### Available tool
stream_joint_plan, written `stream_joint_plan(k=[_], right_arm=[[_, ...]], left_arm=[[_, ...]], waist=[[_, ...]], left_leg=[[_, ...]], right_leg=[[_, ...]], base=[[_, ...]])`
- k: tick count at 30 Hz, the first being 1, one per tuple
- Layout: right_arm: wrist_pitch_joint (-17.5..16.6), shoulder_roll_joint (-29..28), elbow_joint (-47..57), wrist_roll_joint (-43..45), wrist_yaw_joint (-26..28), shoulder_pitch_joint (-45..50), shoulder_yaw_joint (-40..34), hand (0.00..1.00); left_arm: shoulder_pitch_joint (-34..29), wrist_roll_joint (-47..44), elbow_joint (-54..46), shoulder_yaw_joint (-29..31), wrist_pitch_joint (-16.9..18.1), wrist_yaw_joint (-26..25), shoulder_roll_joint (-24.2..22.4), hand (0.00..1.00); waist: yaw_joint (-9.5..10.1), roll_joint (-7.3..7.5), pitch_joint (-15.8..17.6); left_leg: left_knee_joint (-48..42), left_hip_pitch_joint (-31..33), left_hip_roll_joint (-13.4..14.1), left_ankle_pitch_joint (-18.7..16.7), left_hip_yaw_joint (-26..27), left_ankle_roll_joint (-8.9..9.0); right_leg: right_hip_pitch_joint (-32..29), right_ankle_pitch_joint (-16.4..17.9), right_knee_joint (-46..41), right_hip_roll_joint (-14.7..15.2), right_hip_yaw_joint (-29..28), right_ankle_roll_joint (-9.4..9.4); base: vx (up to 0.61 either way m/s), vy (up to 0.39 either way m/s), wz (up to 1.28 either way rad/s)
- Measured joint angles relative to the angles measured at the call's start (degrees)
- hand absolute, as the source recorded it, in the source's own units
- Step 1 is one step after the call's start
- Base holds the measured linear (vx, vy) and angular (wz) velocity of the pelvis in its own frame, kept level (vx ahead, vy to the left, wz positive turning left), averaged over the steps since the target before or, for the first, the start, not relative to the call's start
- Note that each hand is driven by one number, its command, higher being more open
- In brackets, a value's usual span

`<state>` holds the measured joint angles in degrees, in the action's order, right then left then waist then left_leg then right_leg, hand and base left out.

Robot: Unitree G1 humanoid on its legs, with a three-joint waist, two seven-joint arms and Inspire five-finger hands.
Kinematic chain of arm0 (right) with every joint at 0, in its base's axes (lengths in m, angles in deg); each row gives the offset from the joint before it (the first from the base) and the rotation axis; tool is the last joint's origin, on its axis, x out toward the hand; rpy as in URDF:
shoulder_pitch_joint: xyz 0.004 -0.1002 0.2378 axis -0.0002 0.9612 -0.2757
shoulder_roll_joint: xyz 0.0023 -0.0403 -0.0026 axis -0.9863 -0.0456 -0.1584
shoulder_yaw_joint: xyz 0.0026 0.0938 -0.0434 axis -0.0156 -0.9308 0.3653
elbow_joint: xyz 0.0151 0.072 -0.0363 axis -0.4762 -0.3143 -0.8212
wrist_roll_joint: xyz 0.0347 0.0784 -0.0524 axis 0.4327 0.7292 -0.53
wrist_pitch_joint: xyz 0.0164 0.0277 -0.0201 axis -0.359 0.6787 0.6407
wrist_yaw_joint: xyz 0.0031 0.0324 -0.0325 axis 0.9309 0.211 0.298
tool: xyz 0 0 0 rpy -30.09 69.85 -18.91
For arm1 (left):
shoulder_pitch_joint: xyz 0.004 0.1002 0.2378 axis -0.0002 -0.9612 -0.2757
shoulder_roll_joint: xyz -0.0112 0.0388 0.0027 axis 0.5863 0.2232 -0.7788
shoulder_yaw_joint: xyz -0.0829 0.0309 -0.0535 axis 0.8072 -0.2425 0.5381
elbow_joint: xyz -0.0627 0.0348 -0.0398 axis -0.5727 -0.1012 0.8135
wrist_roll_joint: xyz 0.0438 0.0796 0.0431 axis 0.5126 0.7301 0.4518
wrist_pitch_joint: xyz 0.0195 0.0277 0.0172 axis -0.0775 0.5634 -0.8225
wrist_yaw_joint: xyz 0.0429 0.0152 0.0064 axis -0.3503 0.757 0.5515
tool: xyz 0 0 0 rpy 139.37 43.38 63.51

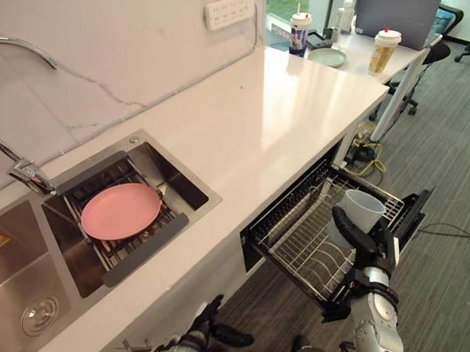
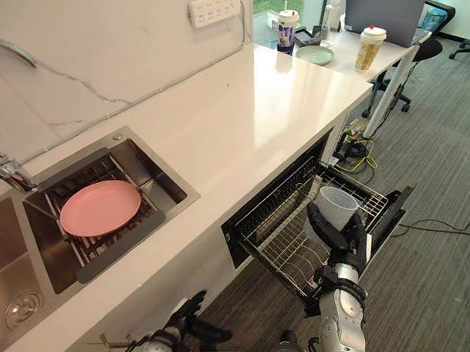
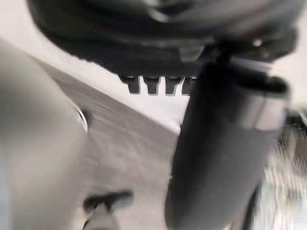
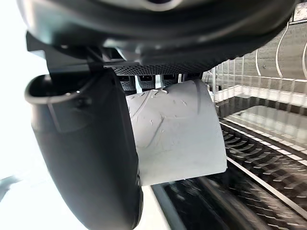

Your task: Walk over to the sink, pick up the cup, carry it to the dishwasher, place the cup inside the dishwasher, then close the dishwasher door

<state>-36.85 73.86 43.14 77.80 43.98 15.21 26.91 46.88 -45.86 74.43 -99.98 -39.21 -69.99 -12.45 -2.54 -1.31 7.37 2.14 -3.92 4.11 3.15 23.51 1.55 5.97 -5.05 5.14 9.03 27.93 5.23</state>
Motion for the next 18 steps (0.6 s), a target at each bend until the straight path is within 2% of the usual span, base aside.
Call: stream_joint_plan(k=[10, 18], right_arm=[[6.13, 6.35, -10.95, -7.12, 0.32, -4.93, -3.57, 0.00], [7.89, 9.96, -19.33, -12.63, 3.38, -5.60, -5.57, 0.00]], left_arm=[[-1.44, -0.41, 1.99, 10.34, 2.71, -1.37, -1.07, 1.00], [-2.52, -10.21, 2.33, 17.09, 1.59, -1.14, -2.54, 1.00]], waist=[[0.49, 0.24, 0.27], [1.23, -0.43, 2.60]], left_leg=[[0.53, 0.27, -1.19, 0.62, -2.91, -0.87], [-1.42, 2.19, -1.15, 0.68, -6.49, -0.93]], right_leg=[[1.29, -0.05, -0.03, 1.06, 3.08, 0.75], [2.55, 0.43, -0.29, 1.22, 6.89, 1.00]], base=[[0.00, 0.035, 0.16], [0.01, 0.005, 0.23]])
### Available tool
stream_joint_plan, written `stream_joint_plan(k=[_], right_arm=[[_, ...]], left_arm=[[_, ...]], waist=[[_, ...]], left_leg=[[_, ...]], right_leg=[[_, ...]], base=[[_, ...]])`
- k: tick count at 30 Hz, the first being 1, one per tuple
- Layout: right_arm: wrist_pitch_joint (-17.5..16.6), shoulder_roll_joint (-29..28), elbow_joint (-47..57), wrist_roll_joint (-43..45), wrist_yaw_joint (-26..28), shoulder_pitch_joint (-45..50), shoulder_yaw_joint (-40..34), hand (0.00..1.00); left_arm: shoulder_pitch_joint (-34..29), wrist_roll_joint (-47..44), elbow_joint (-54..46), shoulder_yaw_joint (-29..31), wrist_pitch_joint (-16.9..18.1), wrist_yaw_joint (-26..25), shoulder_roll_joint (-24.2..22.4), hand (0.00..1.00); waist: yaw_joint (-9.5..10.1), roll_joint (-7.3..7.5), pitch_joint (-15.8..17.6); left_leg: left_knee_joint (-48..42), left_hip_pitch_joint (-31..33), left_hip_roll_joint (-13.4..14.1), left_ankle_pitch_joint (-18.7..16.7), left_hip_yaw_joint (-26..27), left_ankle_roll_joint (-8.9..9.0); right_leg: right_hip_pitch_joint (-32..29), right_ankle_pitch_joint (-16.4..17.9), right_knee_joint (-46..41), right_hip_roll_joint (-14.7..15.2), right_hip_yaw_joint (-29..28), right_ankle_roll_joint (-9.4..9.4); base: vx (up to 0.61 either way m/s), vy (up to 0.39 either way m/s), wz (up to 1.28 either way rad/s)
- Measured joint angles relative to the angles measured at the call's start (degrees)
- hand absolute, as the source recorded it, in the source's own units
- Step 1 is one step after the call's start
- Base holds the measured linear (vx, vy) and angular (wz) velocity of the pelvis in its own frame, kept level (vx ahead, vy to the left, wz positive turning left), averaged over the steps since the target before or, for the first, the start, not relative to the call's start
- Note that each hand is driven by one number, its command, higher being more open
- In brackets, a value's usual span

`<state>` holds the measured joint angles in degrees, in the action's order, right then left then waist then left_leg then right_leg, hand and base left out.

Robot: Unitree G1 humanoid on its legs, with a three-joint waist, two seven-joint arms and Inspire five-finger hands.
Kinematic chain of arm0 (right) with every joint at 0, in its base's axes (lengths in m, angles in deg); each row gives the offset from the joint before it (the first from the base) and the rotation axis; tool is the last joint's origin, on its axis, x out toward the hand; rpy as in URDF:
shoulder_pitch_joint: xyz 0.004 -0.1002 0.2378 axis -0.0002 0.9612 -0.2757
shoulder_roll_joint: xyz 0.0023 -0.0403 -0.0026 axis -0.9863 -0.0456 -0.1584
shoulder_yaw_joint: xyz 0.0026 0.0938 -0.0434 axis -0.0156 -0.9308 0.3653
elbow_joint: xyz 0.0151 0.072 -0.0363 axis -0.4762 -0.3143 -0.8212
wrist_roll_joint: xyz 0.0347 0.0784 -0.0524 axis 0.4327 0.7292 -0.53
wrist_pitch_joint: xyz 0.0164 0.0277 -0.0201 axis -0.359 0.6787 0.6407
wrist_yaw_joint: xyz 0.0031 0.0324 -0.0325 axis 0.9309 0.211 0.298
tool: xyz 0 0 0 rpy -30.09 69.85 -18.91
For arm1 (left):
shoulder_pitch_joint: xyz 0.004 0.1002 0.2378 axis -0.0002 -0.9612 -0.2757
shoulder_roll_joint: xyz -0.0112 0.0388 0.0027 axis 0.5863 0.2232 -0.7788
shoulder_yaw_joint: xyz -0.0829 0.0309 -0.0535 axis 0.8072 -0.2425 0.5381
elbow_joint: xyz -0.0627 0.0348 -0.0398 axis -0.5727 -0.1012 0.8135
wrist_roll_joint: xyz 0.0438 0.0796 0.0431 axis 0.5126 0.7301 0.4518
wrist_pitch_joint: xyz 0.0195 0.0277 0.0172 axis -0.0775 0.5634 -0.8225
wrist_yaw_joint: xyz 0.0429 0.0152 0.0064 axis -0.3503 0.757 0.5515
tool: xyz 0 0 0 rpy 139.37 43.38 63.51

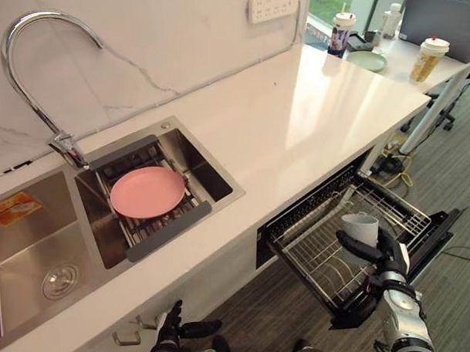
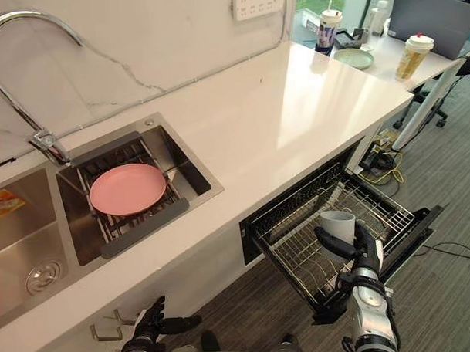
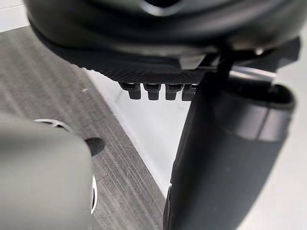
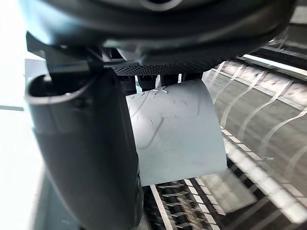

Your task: Walk over to the sink, pick up the cup, carry it to the dishwasher, place the cup inside the dishwasher, then close the dishwasher door

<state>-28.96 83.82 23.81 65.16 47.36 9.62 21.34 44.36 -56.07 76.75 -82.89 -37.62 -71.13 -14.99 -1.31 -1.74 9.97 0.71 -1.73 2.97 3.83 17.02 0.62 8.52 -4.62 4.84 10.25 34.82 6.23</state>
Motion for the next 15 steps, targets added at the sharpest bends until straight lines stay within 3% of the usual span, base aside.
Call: stream_joint_plan(k=[7, 15], right_arm=[[0.43, 1.99, -4.15, -2.57, 1.07, -2.92, -0.95, 0.00], [1.23, 4.89, -9.83, -5.63, 1.56, -7.89, -1.19, 0.00]], left_arm=[[-1.93, -4.39, 1.39, 4.38, -0.65, 1.23, -0.23, 1.00], [-3.91, -8.04, 1.61, 7.06, 1.43, 5.20, -0.98, 1.00]], waist=[[1.61, -3.62, 4.74], [3.33, -5.28, 9.04]], left_leg=[[-3.12, 4.28, 0.57, 0.02, -3.91, 0.04], [-2.77, 7.04, -0.32, 1.70, -8.27, 0.93]], right_leg=[[-1.97, 2.48, -4.72, 0.77, 3.60, -0.46], [-5.44, 7.74, -14.38, 4.14, 7.19, -0.44]], base=[[-0.01, 0.016, 0.31], [-0.01, 0.015, 0.29]])
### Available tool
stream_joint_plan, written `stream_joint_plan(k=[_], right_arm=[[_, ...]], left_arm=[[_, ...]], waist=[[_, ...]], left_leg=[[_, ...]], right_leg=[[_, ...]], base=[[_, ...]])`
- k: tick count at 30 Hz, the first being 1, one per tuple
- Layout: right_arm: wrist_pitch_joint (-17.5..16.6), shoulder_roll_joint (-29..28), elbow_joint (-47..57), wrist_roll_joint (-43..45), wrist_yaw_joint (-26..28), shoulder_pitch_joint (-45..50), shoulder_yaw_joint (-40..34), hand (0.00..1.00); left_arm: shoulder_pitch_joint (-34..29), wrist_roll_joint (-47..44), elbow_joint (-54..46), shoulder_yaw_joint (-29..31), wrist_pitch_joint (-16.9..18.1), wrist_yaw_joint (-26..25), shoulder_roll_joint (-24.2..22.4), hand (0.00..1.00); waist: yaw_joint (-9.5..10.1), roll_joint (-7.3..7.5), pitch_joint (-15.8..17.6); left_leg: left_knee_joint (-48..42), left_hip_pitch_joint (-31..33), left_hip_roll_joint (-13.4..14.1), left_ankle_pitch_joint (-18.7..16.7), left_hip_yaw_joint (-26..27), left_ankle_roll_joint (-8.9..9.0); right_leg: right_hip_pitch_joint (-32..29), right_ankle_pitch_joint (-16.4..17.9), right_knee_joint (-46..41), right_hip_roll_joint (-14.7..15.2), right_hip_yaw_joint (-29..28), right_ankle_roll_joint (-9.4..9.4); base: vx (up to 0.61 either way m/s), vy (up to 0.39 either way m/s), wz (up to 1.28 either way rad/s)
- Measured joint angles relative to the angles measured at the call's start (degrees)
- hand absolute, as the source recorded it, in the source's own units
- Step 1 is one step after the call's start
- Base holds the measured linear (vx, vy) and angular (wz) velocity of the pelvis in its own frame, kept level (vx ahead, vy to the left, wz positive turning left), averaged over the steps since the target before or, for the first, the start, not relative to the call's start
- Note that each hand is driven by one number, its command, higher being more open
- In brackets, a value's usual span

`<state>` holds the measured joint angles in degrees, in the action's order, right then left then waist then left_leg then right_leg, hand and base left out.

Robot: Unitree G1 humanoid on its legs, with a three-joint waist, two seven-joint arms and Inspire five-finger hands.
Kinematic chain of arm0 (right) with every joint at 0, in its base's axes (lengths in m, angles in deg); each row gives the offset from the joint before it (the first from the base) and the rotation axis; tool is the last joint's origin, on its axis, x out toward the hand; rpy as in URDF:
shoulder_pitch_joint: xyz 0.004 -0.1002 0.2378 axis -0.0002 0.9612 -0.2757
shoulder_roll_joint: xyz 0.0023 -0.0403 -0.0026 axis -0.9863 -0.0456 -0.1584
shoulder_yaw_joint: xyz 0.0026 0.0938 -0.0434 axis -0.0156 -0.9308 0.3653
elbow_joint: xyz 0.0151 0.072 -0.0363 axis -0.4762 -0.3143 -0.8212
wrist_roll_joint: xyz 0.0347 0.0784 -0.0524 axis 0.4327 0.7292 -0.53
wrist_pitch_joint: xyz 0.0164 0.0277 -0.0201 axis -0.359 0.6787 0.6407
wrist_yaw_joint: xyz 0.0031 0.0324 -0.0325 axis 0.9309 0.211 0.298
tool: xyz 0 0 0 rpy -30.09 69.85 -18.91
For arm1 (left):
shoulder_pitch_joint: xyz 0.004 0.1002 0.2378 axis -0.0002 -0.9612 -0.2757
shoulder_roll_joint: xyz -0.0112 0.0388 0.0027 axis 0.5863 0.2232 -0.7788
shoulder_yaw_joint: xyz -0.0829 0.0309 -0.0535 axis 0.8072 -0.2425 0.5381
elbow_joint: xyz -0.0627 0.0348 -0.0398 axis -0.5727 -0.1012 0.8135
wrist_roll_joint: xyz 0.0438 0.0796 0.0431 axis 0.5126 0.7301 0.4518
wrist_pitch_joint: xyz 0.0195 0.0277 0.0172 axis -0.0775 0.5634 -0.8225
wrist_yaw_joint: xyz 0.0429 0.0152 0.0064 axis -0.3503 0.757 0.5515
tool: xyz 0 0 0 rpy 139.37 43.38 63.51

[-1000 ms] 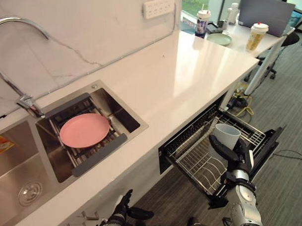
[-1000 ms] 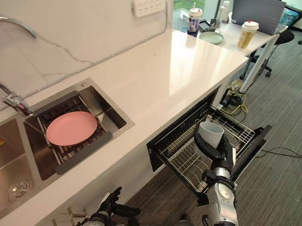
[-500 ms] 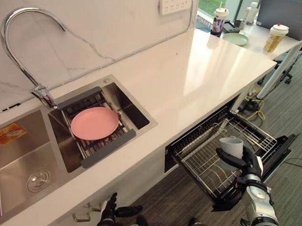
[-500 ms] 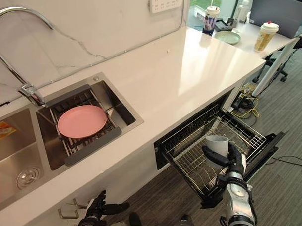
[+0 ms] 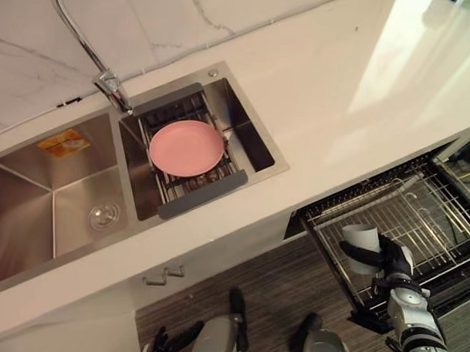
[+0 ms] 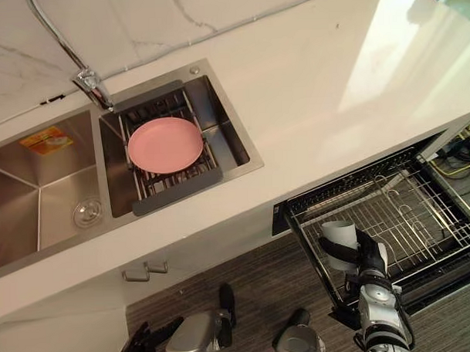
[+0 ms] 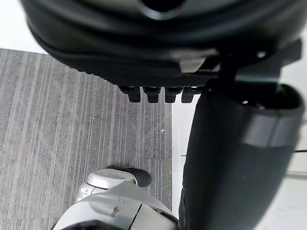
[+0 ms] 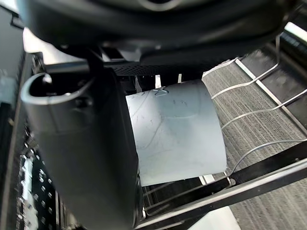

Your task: Walk over to the sink, pick up the cup, carry it to the dishwasher, place the cup inside the dishwasher, then close the dishwasher door

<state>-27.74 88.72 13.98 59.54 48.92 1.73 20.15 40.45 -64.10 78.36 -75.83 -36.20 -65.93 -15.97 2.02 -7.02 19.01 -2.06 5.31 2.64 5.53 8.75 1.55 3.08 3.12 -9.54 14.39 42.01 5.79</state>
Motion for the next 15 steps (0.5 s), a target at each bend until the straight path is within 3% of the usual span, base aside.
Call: stream_joint_plan(k=[2, 3, 10, 15], right_arm=[[0.17, 0.65, -1.27, -0.02, -0.33, -1.38, 0.00, 0.00], [0.57, 0.96, -1.64, -0.05, -0.53, -2.13, 0.00, 1.00], [0.93, 3.67, -2.75, -1.75, -0.45, -6.73, 0.15, 1.00], [0.32, 4.44, -2.72, -2.16, 0.18, -7.55, 1.29, 1.00]], left_arm=[[0.00, 0.35, 0.03, -0.02, -0.28, 2.38, 0.11, 1.00], [-0.01, 0.33, 0.31, -0.34, -0.60, 3.07, 0.20, 1.00], [0.16, 0.19, 0.59, -1.85, -0.73, 3.61, 0.51, 1.00], [0.14, -1.24, 2.17, -2.86, -3.43, 6.65, 1.34, 1.00]], waist=[[0.04, -0.29, 0.73], [0.19, -0.43, 1.23], [0.36, -1.10, 3.06], [0.91, -1.14, 3.32]], left_leg=[[0.08, 0.57, -0.42, 0.34, -0.50, 0.39], [0.14, 0.69, -0.67, 0.50, -0.64, 0.63], [0.84, 1.53, -1.95, 1.15, -1.30, 0.97], [1.19, 1.40, -2.37, 1.38, -1.69, 0.76]], right_leg=[[-0.68, 0.75, -1.60, 0.88, 0.53, 0.06], [-0.99, 1.16, -2.50, 1.40, 0.64, 0.14], [-3.27, 2.88, -6.73, 4.02, 0.76, 0.37], [-3.28, 3.14, -7.31, 4.50, 1.00, 0.47]], base=[[-0.02, 0.023, 0.20], [-0.02, 0.017, 0.12], [-0.04, 0.007, 0.07], [-0.02, -0.004, 0.04]])
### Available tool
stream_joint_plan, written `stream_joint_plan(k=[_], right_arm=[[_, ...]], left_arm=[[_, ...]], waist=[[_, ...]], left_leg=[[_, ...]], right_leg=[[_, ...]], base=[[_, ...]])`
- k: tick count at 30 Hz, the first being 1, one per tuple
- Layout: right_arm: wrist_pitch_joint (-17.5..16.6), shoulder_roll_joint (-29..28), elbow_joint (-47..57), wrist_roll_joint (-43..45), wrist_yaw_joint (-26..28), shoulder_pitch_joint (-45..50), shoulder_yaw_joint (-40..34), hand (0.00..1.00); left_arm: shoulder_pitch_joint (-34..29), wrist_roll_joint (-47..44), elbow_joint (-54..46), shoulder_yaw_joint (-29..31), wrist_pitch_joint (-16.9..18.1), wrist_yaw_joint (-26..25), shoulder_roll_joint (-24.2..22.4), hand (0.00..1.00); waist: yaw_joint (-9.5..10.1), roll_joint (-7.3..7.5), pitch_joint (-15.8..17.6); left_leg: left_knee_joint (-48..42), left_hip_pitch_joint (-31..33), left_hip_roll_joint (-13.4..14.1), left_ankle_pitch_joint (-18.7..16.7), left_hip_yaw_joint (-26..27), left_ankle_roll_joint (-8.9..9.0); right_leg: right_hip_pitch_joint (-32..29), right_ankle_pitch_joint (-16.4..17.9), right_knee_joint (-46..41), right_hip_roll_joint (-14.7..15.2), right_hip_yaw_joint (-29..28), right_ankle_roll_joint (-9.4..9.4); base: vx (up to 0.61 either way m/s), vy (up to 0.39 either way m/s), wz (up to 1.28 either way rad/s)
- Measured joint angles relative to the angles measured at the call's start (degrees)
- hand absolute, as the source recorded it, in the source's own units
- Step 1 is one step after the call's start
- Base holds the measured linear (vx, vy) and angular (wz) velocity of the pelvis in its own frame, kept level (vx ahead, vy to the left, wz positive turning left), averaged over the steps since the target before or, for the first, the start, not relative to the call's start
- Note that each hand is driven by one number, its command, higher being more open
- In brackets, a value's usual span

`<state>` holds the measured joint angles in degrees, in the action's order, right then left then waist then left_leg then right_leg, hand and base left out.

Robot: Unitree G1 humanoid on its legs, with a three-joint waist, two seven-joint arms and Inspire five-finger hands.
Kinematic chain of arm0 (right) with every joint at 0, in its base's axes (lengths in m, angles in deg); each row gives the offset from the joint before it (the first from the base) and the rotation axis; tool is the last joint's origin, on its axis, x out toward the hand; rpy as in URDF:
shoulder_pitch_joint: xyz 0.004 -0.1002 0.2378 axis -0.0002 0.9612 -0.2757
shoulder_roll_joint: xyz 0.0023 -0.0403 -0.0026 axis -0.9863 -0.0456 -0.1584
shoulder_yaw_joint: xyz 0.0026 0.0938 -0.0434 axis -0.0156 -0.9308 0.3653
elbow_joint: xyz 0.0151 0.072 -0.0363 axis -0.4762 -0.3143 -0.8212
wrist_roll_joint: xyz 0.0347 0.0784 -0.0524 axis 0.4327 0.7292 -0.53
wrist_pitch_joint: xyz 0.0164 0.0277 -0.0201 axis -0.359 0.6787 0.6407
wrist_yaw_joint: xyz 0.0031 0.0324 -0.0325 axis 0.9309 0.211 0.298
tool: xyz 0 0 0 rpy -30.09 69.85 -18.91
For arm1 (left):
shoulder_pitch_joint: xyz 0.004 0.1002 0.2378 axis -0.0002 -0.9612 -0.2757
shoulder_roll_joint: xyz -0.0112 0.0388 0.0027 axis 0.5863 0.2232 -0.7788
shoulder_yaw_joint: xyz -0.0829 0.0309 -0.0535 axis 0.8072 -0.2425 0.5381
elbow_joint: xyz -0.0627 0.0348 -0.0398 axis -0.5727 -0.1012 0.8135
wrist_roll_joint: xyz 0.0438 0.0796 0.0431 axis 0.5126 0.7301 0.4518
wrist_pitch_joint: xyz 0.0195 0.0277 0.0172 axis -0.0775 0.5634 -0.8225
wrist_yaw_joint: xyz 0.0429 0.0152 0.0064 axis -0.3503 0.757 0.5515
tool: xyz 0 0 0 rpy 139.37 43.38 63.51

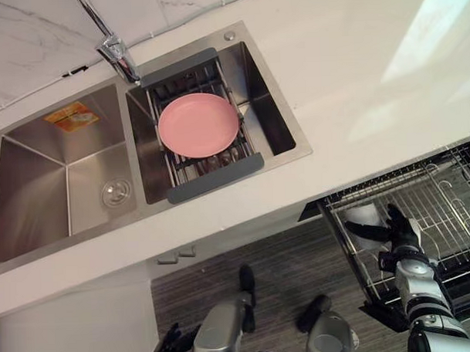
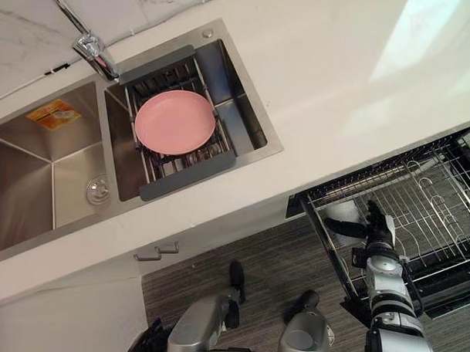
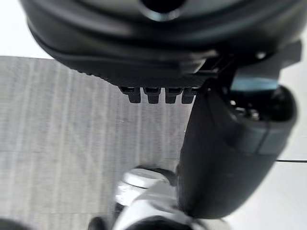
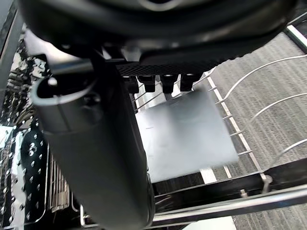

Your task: Walk over to the sink, pick up the cup, carry it to the dishwasher, place the cup inside the dishwasher, then close the dishwasher door

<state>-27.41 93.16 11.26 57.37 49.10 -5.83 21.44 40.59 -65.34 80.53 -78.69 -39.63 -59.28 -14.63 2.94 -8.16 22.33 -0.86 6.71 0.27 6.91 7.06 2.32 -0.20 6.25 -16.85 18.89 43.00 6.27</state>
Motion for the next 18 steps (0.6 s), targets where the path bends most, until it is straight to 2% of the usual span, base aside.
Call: stream_joint_plan(k=[6, 8, 13, 15, 18], right_arm=[[-1.07, -0.87, 2.66, 0.59, -0.65, 1.10, 0.95, 1.00], [-2.25, -1.66, 4.89, 1.14, -1.27, 2.20, 0.63, 1.00], [-5.74, -7.10, 13.20, 11.30, -2.02, 7.50, -2.97, 1.00], [-7.15, -8.77, 15.78, 15.42, -2.61, 9.63, -4.39, 1.00], [-9.47, -11.50, 22.50, 22.05, -3.33, 13.36, -6.97, 1.00]], left_arm=[[-0.02, -9.56, 1.57, 0.13, -7.61, 12.56, 1.77, 1.00], [-0.01, -10.22, 2.03, 0.24, -9.22, 14.40, 2.11, 1.00], [-0.25, -11.01, 4.39, 1.31, -16.39, 15.05, 2.45, 1.00], [-0.49, -10.92, 4.88, 2.48, -18.22, 14.99, 2.44, 1.00], [-1.46, -10.24, 5.36, 3.60, -18.52, 14.15, 2.55, 1.00]], waist=[[0.39, 0.04, -0.10], [0.38, 0.11, -0.39], [0.30, 0.91, -3.76], [0.04, 1.12, -4.78], [-0.99, 1.72, -5.98]], left_leg=[[0.36, -1.48, -0.10, 0.00, 0.08, -0.02], [0.46, -1.69, 0.10, 0.00, 0.28, -0.02], [0.82, -3.41, 1.78, -0.72, 3.19, -0.21], [0.79, -4.61, 2.44, -1.21, 4.40, -0.10], [0.30, -5.64, 3.57, -2.05, 6.17, 0.58]], right_leg=[[1.42, -0.07, 0.65, -0.05, -0.06, 0.12], [1.63, -0.27, 1.26, -0.44, -0.22, 0.19], [2.72, -2.28, 5.94, -3.44, -2.91, -0.13], [3.76, -3.07, 7.88, -4.56, -3.98, -0.25], [5.26, -4.86, 11.67, -6.69, -5.53, -0.62]], base=[[-0.01, -0.003, 0.00], [-0.03, -0.022, -0.07], [-0.01, -0.045, -0.31], [0.01, -0.054, -0.37], [-0.01, -0.066, -0.35]])
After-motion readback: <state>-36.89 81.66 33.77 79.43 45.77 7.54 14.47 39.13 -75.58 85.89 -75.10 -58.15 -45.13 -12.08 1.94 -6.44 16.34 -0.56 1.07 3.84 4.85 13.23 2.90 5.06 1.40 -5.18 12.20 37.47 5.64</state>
